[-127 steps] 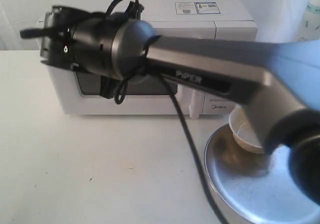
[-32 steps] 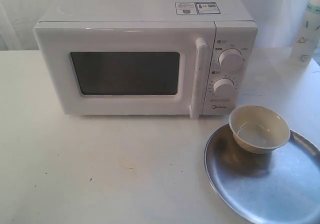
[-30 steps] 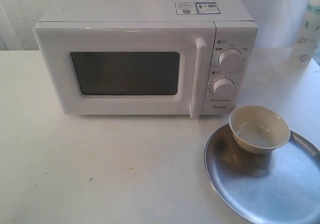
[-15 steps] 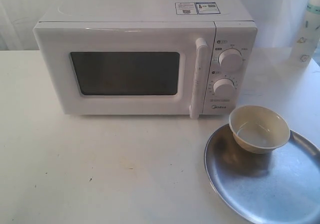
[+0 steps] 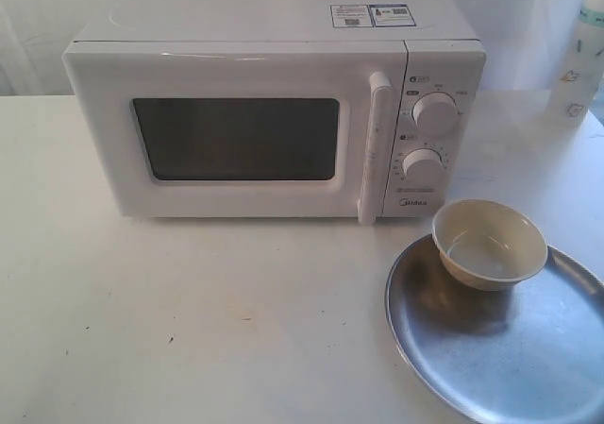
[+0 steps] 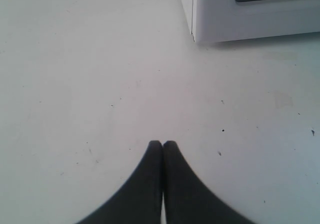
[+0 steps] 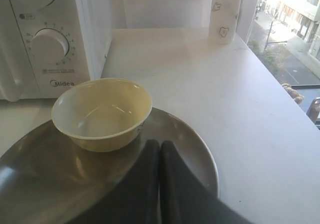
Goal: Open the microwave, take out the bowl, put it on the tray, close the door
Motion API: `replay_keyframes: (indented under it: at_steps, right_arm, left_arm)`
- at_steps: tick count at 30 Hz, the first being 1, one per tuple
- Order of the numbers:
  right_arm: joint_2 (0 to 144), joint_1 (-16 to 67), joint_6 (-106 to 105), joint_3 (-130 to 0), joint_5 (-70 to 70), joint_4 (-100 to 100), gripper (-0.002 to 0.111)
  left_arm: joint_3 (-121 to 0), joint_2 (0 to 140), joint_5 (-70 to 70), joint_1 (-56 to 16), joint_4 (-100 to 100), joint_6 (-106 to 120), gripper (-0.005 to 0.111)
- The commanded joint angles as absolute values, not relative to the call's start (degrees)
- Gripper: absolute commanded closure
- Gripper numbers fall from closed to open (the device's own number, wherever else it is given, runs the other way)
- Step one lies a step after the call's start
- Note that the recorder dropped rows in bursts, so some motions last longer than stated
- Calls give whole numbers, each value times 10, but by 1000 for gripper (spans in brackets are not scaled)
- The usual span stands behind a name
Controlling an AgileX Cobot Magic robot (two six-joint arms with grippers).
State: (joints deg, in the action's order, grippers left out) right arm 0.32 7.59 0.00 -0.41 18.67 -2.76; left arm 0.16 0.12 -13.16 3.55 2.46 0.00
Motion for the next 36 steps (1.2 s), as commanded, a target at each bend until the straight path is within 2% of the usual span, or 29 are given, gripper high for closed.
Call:
replay_keyframes:
  at_steps: [1,36]
  right_arm:
    - [0,67,20,0,183,-30,108]
    - [0,67,-11,0,184,-30,108]
  left_arm:
    - [0,0,-133,33,30,0,107]
    - [0,0,-133,33,30,0,107]
